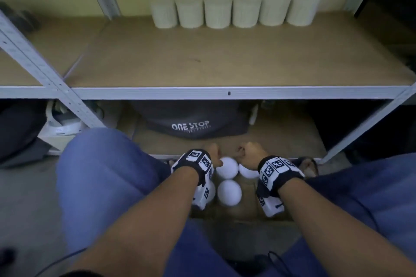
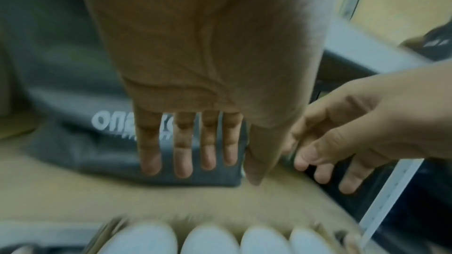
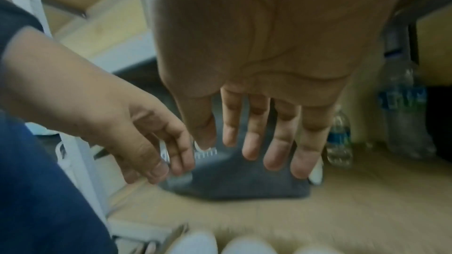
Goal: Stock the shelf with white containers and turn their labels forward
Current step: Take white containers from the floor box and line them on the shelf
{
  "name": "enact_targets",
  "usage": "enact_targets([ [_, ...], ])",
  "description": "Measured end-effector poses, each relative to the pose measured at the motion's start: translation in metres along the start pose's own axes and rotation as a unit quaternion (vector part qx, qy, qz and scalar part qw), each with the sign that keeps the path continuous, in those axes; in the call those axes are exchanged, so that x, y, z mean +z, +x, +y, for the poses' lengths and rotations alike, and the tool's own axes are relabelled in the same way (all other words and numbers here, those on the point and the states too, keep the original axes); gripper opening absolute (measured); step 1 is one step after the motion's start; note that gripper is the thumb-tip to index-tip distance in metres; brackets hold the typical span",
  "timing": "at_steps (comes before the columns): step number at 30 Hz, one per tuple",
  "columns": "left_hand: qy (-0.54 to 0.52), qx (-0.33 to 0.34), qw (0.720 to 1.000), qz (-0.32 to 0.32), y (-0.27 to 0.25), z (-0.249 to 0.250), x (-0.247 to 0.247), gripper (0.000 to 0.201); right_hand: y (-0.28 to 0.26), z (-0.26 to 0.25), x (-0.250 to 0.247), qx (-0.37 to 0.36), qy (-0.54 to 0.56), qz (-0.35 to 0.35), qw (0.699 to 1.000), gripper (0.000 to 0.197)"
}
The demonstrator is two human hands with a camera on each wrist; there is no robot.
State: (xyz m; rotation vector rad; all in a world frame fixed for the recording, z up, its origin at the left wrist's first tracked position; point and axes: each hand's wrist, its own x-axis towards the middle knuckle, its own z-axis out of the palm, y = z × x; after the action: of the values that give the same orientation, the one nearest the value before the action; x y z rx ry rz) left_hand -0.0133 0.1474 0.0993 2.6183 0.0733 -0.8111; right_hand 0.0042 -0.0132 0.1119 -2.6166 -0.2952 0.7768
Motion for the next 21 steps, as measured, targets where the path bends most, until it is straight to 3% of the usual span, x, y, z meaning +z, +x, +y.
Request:
enact_targets([
  [4,0.058,-0.026,0.997,-0.043,0.022,-0.019,0.048,0.046,0.025,0.031,0.063,0.014,-0.051,-0.058,0.997,0.046],
  [7,0.057,-0.061,0.993,-0.084,0.031,-0.044,0.089,0.069,0.029,0.046,0.1,0.032,-0.079,-0.097,0.992,0.053],
  [11,0.075,-0.077,0.994,-0.02,0.036,-0.065,0.135,0.069,0.028,0.059,0.143,0.008,-0.128,-0.083,0.988,0.082],
  [14,0.096,-0.079,0.992,0.003,0.049,-0.074,0.163,0.054,0.032,0.056,0.161,-0.012,-0.158,-0.039,0.987,0.073],
  [16,0.115,-0.074,0.991,0.002,0.058,-0.081,0.176,0.057,0.038,0.051,0.168,-0.003,-0.162,-0.02,0.987,0.066],
  [21,0.11,-0.085,0.99,0.034,0.047,-0.074,0.164,0.062,0.047,0.049,0.185,0.027,-0.101,-0.04,0.994,0.089],
])
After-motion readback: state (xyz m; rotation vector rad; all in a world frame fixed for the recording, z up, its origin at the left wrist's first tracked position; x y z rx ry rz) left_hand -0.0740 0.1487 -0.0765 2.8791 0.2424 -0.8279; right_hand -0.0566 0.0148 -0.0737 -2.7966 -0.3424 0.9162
